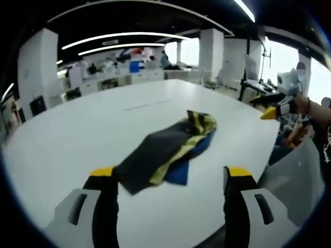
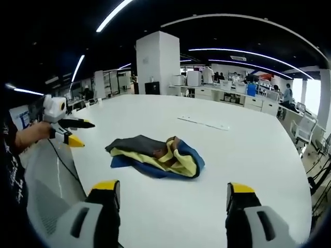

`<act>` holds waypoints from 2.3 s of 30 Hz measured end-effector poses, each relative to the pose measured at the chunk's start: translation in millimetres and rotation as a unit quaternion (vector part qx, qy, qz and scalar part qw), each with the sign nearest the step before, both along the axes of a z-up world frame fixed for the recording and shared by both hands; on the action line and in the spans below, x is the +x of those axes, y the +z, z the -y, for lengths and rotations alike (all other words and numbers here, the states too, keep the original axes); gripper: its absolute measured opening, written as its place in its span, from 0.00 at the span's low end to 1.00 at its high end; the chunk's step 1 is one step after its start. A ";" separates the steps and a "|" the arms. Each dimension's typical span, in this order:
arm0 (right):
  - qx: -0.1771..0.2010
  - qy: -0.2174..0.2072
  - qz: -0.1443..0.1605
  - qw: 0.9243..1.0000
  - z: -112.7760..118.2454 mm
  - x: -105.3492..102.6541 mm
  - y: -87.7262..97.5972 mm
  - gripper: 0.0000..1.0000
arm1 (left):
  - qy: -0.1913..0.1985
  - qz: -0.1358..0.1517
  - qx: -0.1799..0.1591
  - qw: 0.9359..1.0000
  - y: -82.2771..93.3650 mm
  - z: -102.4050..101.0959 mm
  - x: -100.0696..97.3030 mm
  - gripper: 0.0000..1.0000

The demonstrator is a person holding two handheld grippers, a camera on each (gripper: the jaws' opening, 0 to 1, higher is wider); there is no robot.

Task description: Fold the garment on the visible template until the final outline fits inside the template.

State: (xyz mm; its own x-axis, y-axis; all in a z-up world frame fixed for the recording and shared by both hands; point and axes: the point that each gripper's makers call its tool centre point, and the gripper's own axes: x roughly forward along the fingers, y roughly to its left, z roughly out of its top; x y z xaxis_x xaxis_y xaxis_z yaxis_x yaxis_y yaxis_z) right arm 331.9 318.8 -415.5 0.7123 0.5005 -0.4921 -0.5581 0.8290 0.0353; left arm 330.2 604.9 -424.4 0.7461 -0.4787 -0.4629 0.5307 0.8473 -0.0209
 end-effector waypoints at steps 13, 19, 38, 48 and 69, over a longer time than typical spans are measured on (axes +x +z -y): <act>0.002 0.019 -0.004 1.000 -3.1 25.5 -1.8 0.73 | -0.032 0.003 -0.010 0.999 0.3 24.4 24.1 0.68; 0.005 0.027 -0.010 1.000 -6.3 36.3 -5.9 0.67 | -0.033 -0.002 -0.009 0.999 -5.3 29.1 32.7 0.64; 0.007 0.054 -0.022 0.998 -14.5 79.8 -14.9 0.55 | -0.065 -0.006 -0.004 0.998 -16.1 58.4 67.3 0.54; -0.006 0.052 -0.020 0.998 -11.0 103.6 -23.7 0.48 | -0.077 -0.016 -0.013 0.997 -27.1 77.2 85.1 0.50; -0.006 0.074 -0.045 0.996 -28.8 136.3 -55.7 0.31 | -0.117 -0.038 0.007 0.992 -62.6 116.7 111.3 0.42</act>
